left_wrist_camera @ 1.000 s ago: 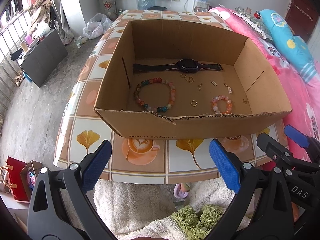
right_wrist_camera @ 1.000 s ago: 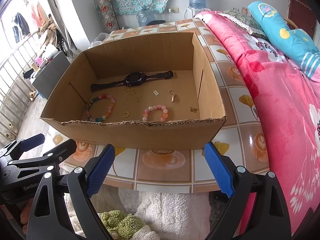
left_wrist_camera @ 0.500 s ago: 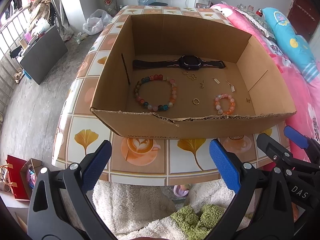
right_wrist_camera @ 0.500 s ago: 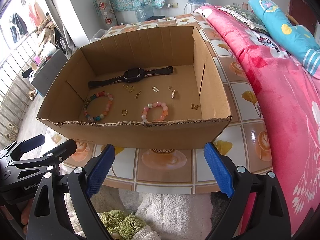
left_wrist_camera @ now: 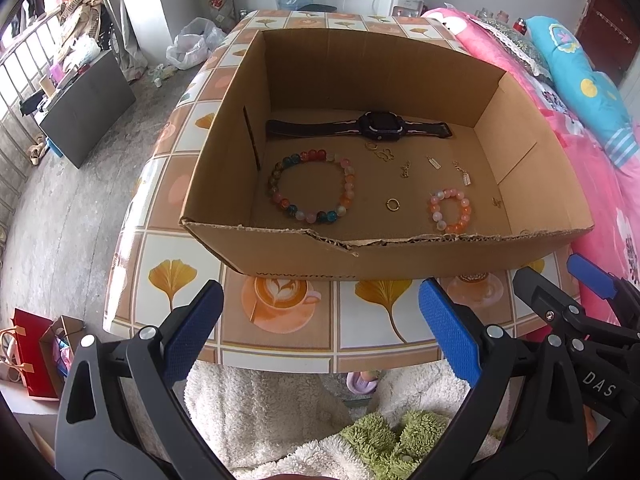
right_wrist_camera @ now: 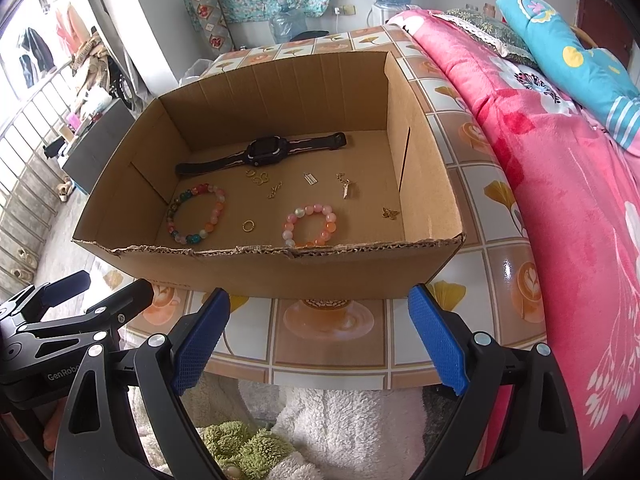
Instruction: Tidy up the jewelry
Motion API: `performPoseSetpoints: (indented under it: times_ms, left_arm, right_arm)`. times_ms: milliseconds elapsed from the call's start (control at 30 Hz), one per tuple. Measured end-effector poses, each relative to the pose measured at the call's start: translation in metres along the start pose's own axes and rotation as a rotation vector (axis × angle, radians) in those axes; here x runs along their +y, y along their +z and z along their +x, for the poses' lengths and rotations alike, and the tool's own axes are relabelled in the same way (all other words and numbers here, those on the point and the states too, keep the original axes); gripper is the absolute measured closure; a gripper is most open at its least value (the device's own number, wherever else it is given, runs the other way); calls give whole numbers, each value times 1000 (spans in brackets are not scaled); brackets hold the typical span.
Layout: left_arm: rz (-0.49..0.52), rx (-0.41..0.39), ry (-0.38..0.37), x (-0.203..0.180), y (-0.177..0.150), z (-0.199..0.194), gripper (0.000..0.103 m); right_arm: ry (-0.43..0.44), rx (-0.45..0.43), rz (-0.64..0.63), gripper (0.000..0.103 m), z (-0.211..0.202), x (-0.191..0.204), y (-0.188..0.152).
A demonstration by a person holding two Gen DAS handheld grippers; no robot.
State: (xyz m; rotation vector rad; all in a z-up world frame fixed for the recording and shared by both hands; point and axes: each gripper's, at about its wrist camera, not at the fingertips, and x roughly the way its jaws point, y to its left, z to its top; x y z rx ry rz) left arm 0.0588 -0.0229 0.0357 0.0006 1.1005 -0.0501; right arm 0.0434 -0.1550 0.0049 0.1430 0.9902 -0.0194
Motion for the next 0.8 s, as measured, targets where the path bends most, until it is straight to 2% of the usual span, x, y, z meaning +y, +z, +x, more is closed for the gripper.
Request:
performPoseSetpoints:
  times_ms: [800]
  left_arm:
    - [1,1,1,0,1,0,9]
  right_arm:
    - [5,4,3,15,2,-1,2]
